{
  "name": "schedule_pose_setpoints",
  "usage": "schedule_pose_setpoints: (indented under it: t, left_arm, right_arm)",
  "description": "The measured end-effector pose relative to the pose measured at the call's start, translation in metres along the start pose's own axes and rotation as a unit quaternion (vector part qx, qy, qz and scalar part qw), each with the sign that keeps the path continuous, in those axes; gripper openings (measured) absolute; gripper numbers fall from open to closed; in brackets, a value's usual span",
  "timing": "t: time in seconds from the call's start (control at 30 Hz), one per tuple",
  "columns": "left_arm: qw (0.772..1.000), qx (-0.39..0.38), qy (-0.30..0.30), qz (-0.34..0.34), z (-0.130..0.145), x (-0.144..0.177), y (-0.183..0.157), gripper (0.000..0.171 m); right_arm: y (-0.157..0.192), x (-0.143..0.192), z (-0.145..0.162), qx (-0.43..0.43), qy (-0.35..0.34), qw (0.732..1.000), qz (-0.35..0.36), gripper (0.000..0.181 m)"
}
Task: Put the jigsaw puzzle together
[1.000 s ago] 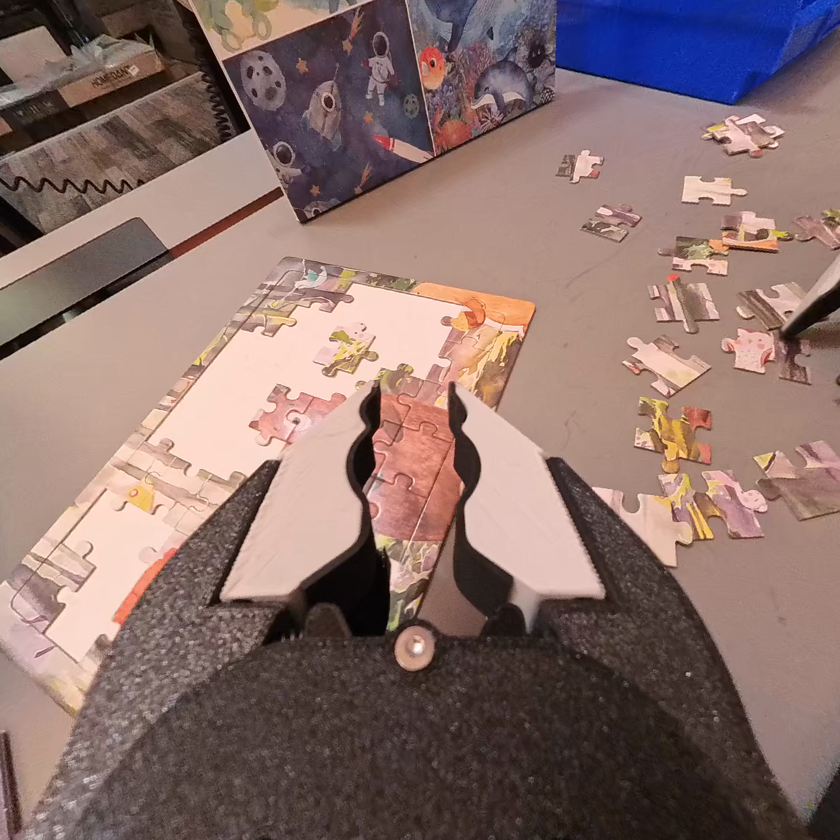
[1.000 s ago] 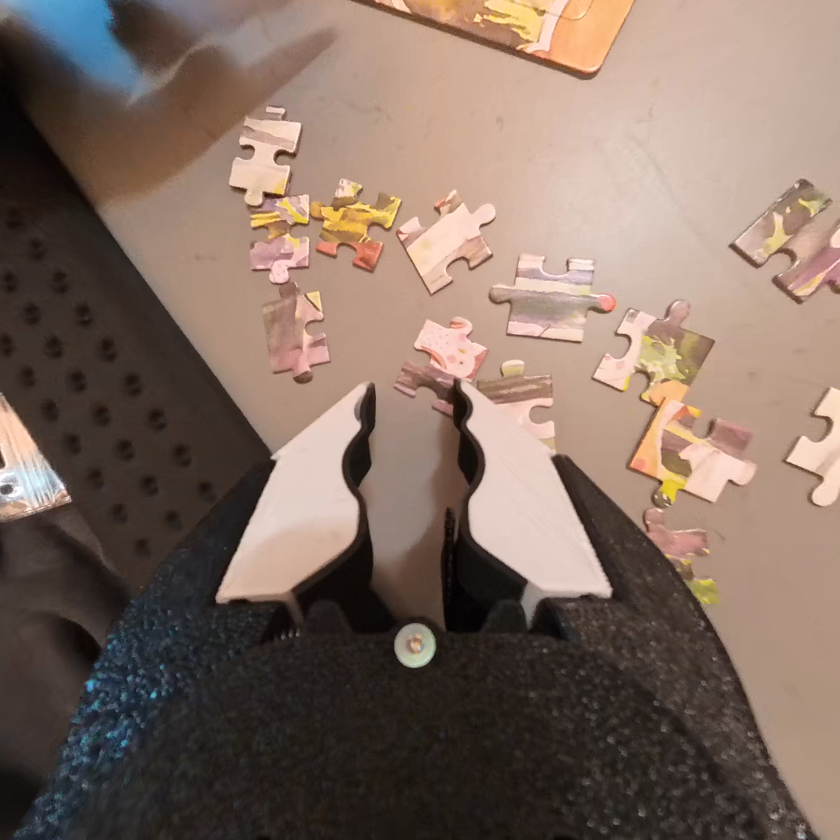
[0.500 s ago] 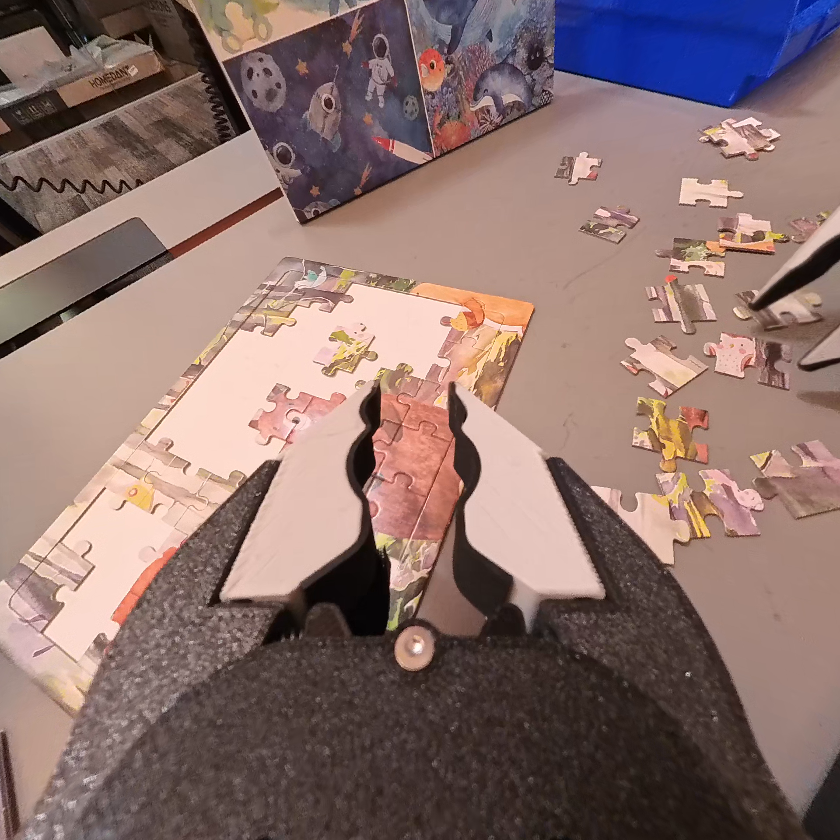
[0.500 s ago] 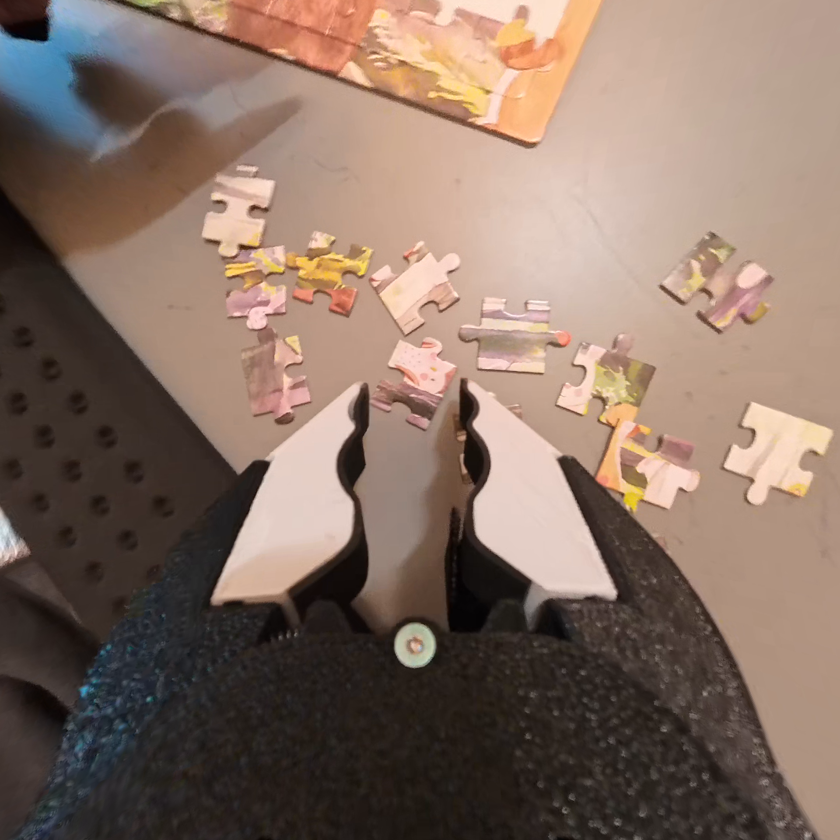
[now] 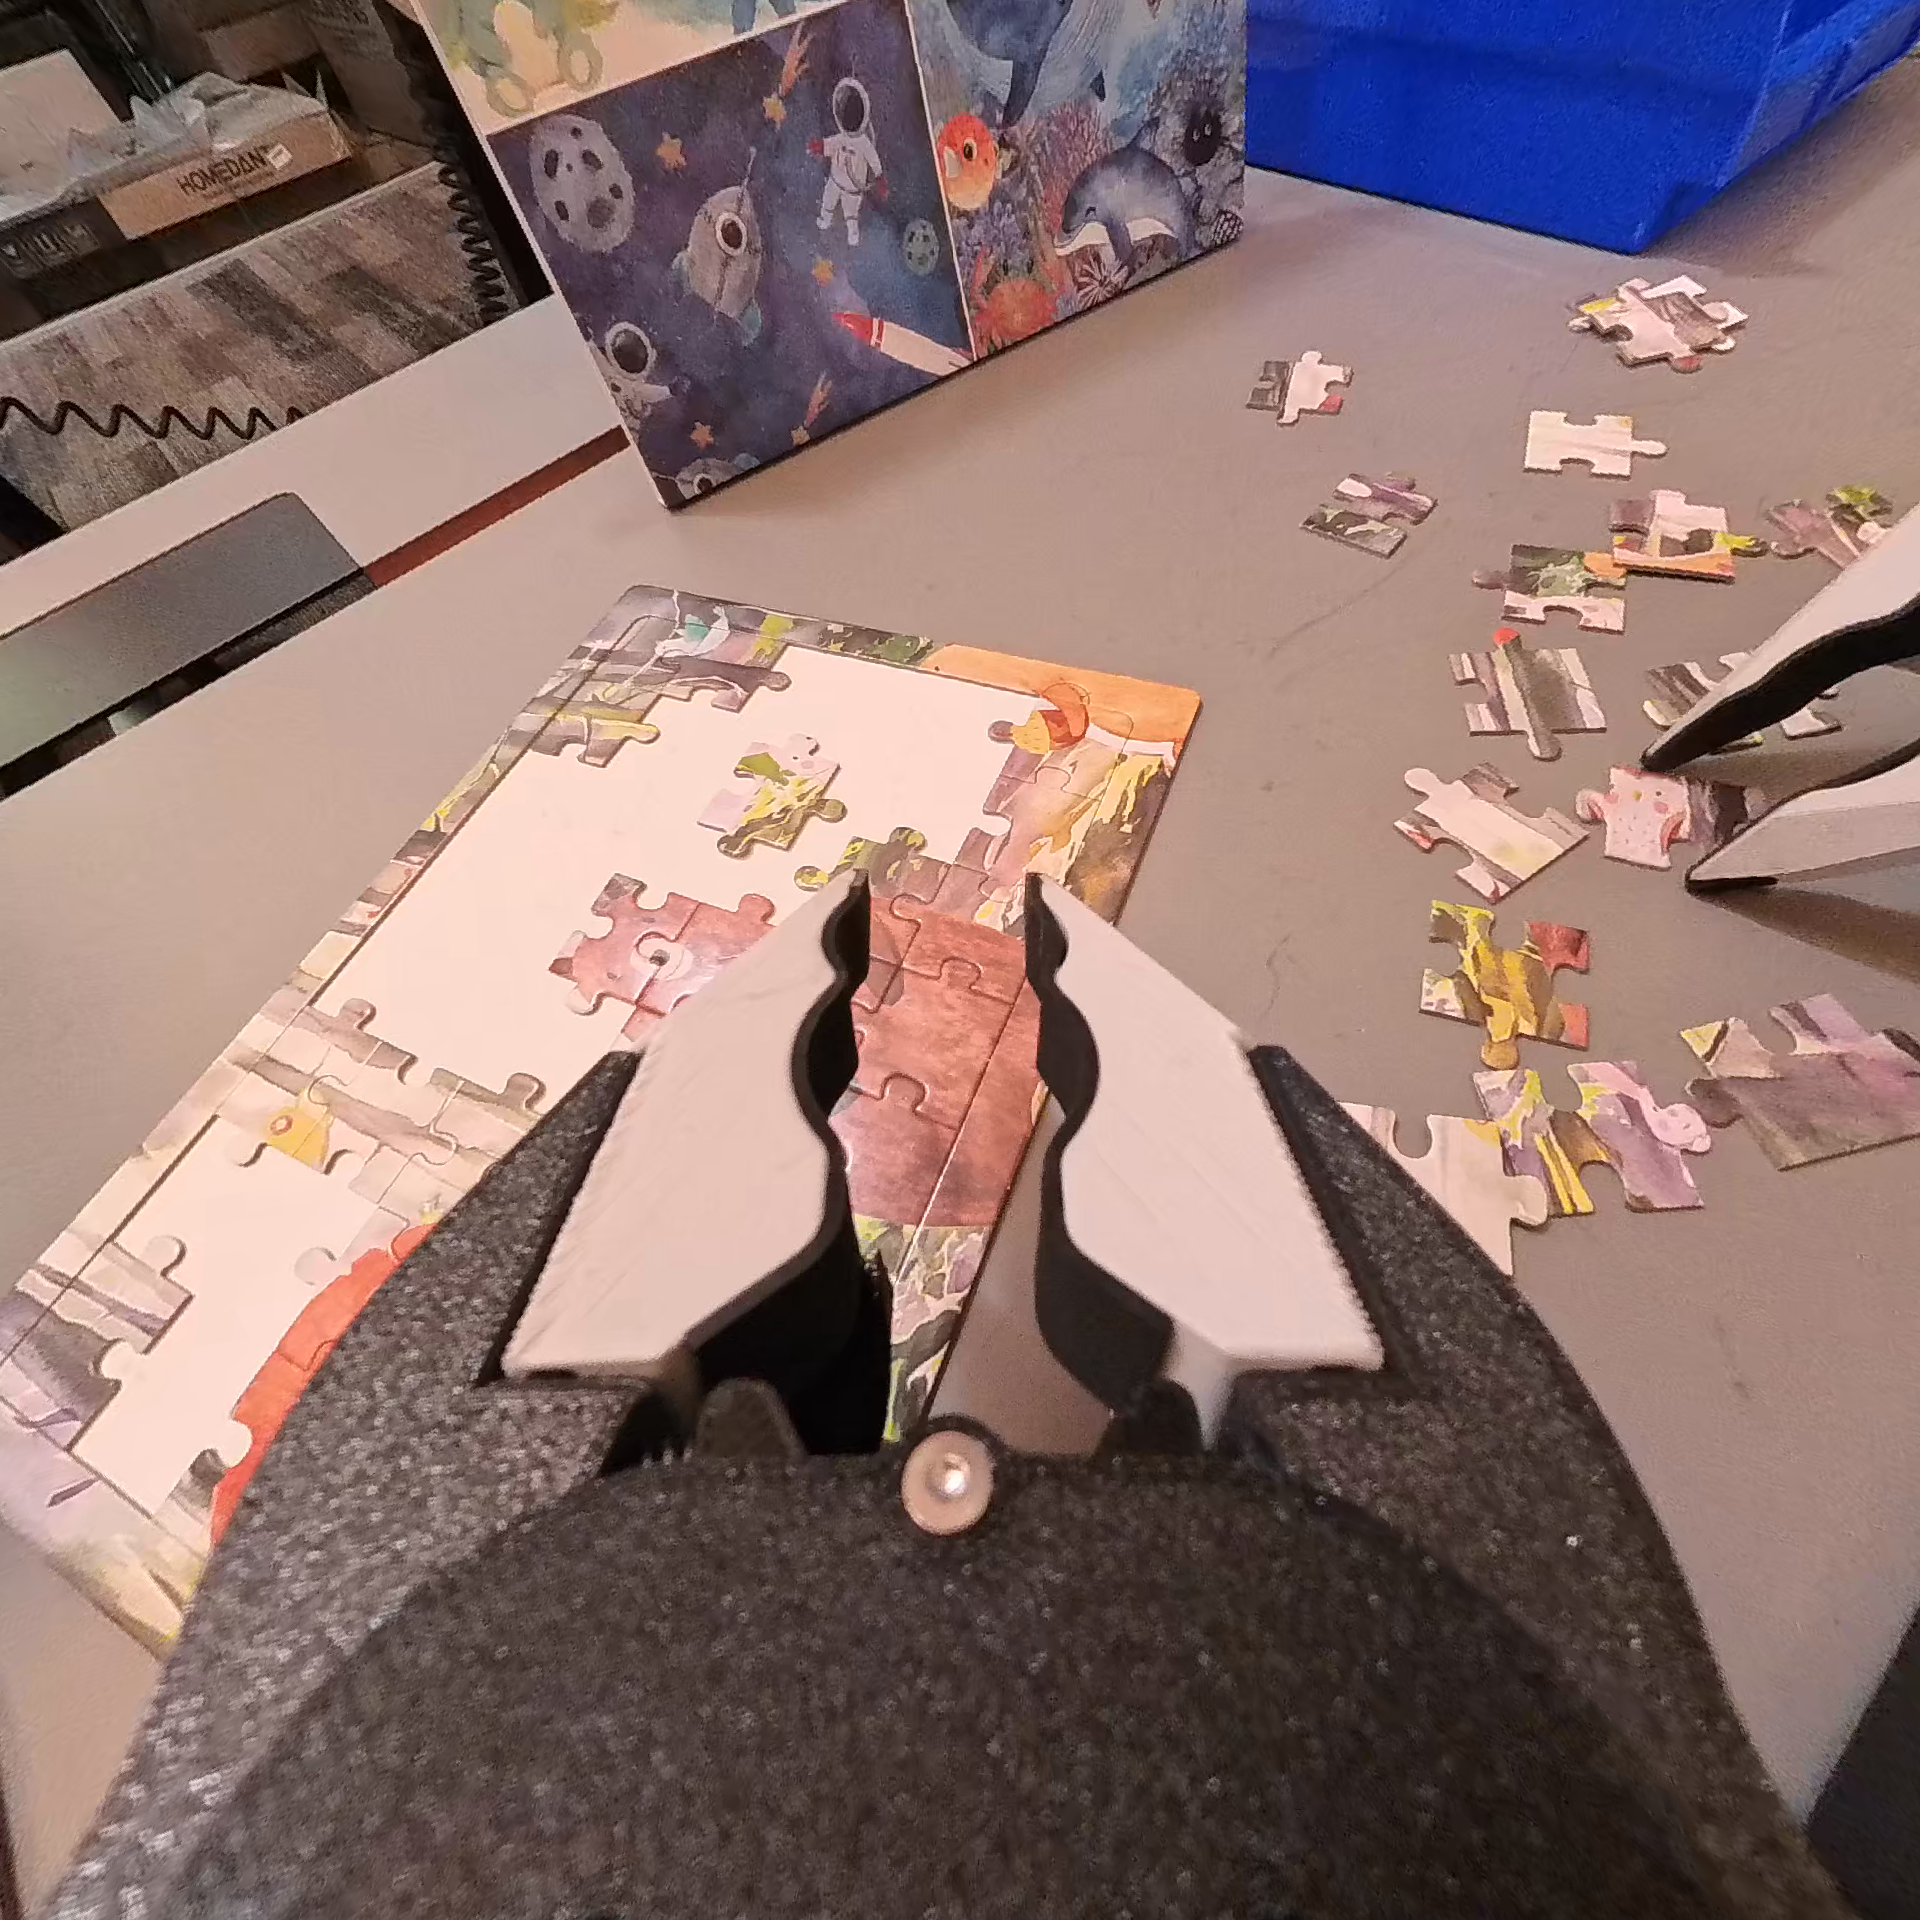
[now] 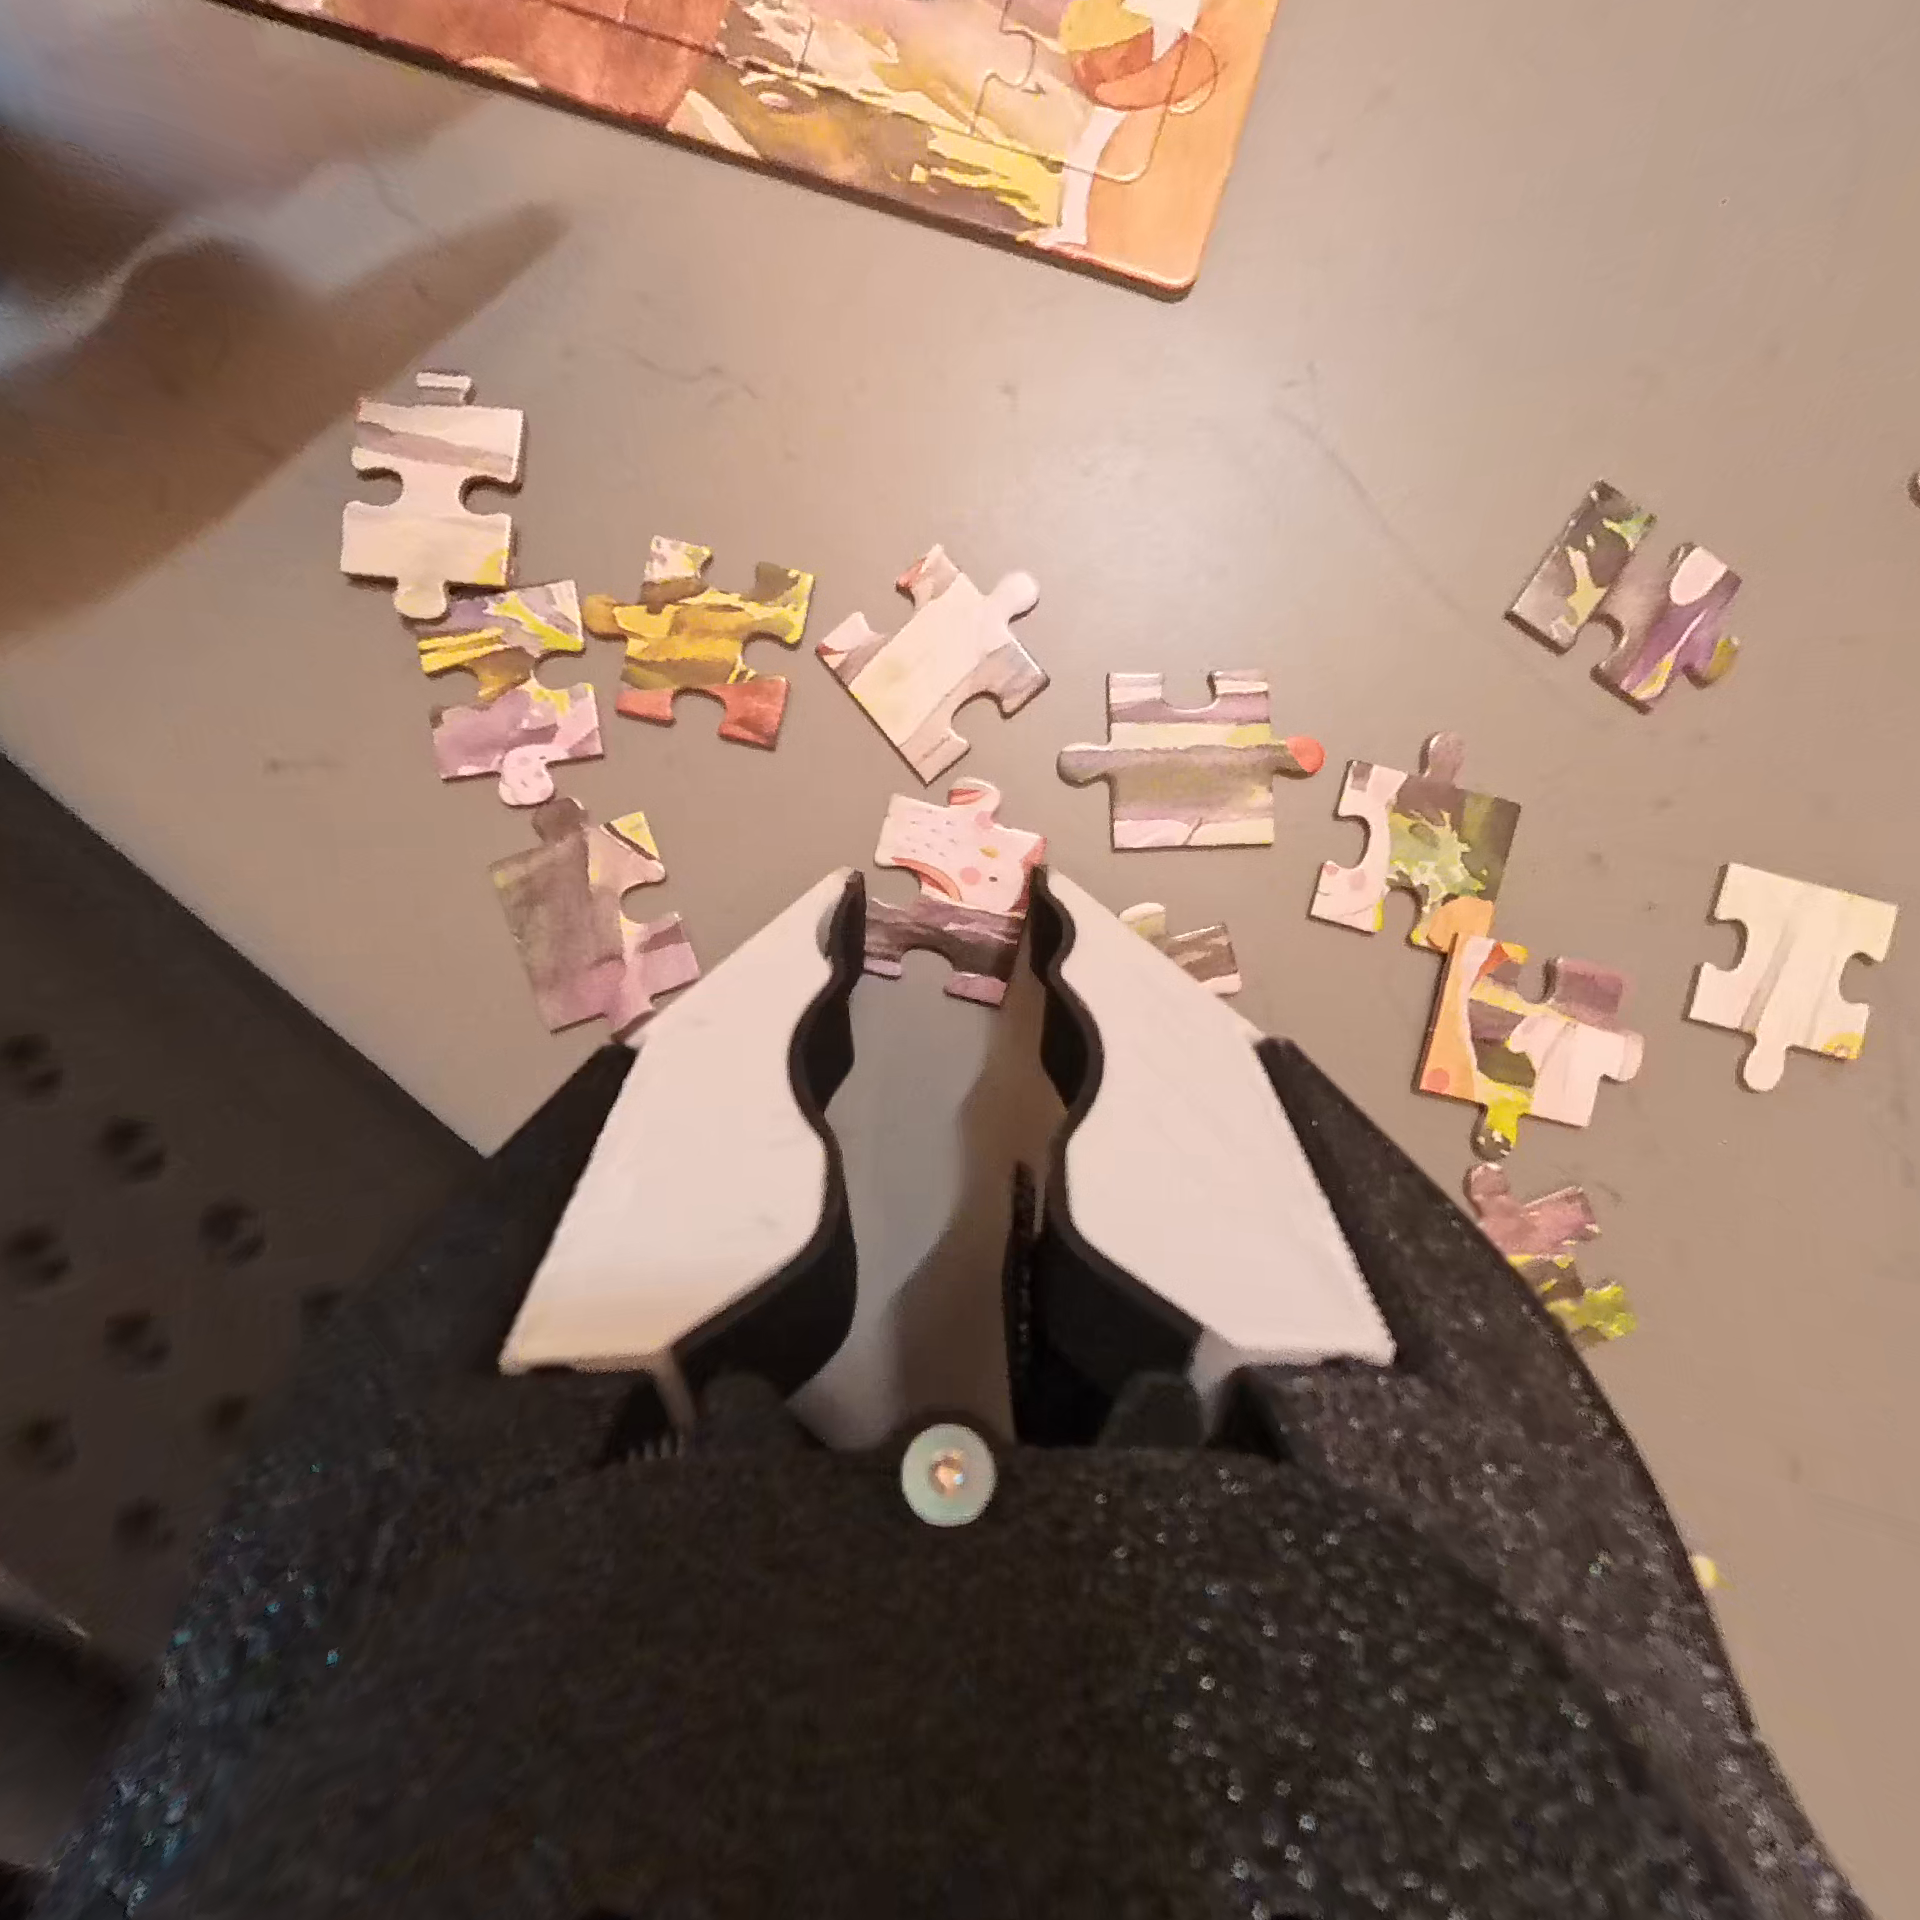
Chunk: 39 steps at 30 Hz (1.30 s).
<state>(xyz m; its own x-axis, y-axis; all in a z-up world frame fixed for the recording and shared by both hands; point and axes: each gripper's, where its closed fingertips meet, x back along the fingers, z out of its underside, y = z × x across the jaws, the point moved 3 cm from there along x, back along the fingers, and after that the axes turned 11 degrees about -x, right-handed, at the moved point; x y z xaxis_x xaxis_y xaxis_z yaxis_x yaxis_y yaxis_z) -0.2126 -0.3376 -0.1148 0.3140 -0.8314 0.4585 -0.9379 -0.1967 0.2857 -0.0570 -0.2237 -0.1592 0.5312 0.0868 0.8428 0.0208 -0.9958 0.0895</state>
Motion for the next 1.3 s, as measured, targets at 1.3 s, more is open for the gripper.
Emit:
schedule_pose_setpoints:
  t: [1.3]
  left_arm:
    - [0.998, 0.036, 0.039, -0.044, 0.021, 0.004, 0.031, 0.029]
  right_arm:
    - [0.010, -0.022, -0.145, 0.252, -0.006, 0.963, -0.094, 0.020]
